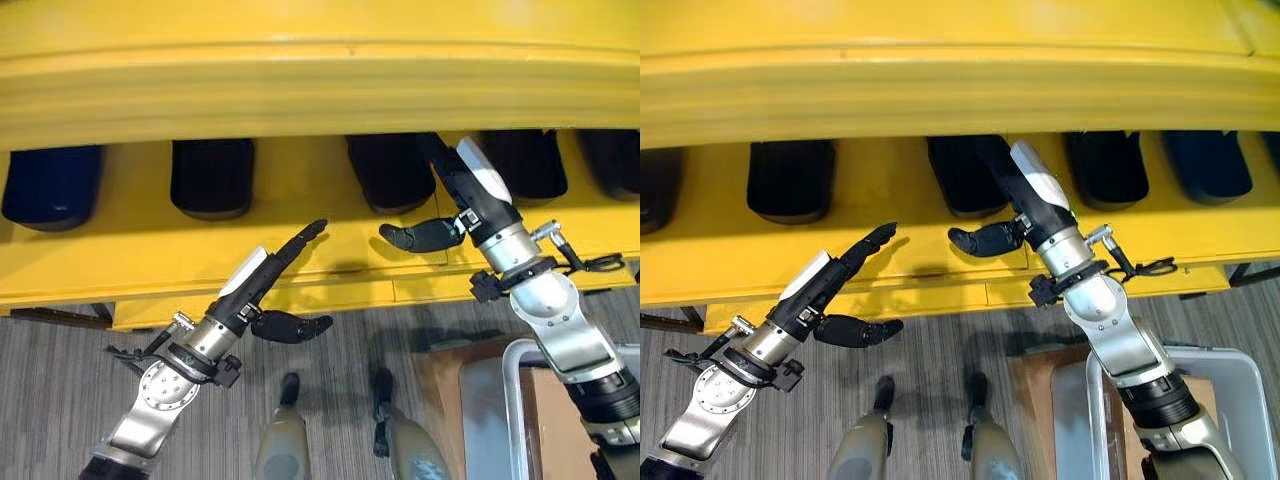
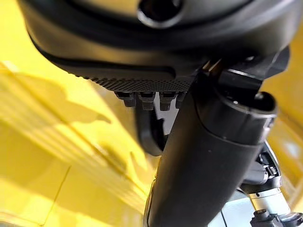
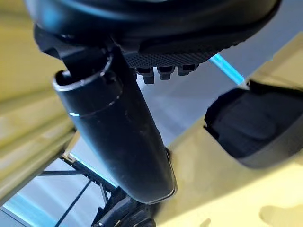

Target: Move parts from the plastic box to the shelf.

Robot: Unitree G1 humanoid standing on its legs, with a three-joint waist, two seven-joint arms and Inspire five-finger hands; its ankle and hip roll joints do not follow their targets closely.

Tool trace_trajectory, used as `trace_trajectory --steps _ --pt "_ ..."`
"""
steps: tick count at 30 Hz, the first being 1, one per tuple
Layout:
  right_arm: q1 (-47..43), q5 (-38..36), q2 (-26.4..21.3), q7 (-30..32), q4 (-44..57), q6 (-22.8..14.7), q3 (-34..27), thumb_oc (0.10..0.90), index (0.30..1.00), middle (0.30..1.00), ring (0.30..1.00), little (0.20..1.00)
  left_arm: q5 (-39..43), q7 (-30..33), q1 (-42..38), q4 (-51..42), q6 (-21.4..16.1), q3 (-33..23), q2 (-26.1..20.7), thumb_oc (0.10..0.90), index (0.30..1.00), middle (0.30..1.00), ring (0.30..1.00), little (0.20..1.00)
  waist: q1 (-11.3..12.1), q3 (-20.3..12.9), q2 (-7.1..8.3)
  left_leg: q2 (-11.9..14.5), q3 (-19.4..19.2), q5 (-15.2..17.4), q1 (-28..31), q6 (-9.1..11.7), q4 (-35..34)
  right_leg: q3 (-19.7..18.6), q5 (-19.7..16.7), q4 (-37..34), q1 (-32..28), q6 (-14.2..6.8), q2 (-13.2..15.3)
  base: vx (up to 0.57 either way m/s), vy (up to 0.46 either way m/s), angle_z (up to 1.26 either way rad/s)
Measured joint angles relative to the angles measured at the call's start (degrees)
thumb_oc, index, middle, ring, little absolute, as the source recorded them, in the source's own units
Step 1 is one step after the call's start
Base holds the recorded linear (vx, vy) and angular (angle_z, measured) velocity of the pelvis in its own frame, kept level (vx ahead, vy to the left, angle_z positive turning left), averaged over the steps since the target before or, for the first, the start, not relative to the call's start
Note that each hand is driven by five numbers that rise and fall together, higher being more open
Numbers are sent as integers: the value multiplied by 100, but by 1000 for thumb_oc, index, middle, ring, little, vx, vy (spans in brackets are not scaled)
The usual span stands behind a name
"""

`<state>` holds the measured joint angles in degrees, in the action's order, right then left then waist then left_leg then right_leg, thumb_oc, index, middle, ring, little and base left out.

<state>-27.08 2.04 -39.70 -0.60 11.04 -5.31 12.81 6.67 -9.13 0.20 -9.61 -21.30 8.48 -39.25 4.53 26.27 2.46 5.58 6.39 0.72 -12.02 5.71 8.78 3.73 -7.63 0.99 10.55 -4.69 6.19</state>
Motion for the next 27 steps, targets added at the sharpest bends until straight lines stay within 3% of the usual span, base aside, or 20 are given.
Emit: trace_trajectory --steps 7,27 --pt "-114 -4 14 -15 -1 372 60 900 1000 1000 1000 1000 -4 208 -231 -18 66 34 3 900 1000 1000 1000 1000 36 348 -124 -74 22 -1 -363 -3 203 -12 13 227 363 -13 68 -70 8 2" --pt "-108 -55 32 -14 31 824 115 900 1000 1000 1000 1000 -11 269 -249 -20 134 26 10 900 1000 1000 1000 1000 27 354 -132 -81 -84 -10 -355 -21 185 -118 22 293 453 -22 85 -5 6 -1"
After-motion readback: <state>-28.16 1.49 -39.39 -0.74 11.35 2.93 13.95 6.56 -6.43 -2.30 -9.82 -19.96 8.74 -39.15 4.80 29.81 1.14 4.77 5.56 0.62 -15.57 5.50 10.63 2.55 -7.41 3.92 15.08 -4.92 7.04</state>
